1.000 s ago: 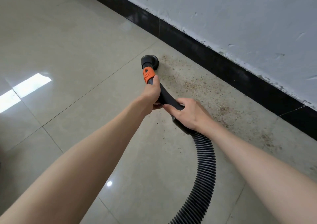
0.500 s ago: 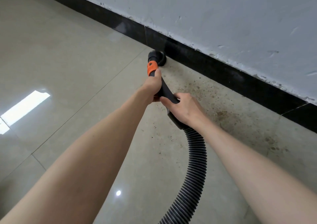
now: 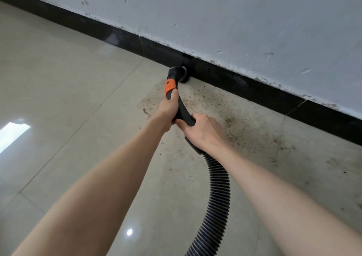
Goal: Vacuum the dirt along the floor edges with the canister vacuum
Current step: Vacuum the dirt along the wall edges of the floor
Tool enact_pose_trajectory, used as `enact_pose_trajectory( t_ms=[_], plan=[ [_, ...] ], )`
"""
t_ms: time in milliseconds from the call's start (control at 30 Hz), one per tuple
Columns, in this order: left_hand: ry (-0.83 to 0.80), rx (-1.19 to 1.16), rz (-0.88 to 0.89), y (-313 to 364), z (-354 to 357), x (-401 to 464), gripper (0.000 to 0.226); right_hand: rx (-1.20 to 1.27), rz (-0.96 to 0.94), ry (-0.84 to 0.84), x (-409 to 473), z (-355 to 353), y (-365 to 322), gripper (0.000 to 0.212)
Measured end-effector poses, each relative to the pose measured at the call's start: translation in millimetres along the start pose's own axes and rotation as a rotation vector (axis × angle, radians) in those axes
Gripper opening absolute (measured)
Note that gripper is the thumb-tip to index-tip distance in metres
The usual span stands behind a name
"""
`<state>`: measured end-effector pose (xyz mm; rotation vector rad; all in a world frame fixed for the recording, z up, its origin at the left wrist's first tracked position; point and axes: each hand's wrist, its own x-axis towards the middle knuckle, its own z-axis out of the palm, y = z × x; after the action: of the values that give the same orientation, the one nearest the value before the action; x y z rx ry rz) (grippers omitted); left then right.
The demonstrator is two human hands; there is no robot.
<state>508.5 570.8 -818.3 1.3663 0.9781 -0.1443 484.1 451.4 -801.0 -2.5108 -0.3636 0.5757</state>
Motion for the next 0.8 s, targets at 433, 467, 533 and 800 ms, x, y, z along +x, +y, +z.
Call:
enact_pose_trajectory(
  t_ms=[433, 467, 533, 800],
  plan=[
    [-0.26, -0.098, -0.004, -34, 39, -47, 0.061, -0.077, 0.15, 0.087, -56, -14, 34, 0.043],
    [-0.274, -0.096, -0.008, -35, 42, -51, 0.059, -0.078, 0.161, 0.089, -60, -14, 36, 0.043],
    [-0.291, -0.092, -0.007, -39, 46, -53, 0.054, -0.074, 0.171, 0.095, -66, -15, 40, 0.043],
    [-0.232, 0.006, 0.088, -32, 31, -51, 0.042, -0.047, 0.144, 0.134, -65, -10, 29, 0.045]
  ],
)
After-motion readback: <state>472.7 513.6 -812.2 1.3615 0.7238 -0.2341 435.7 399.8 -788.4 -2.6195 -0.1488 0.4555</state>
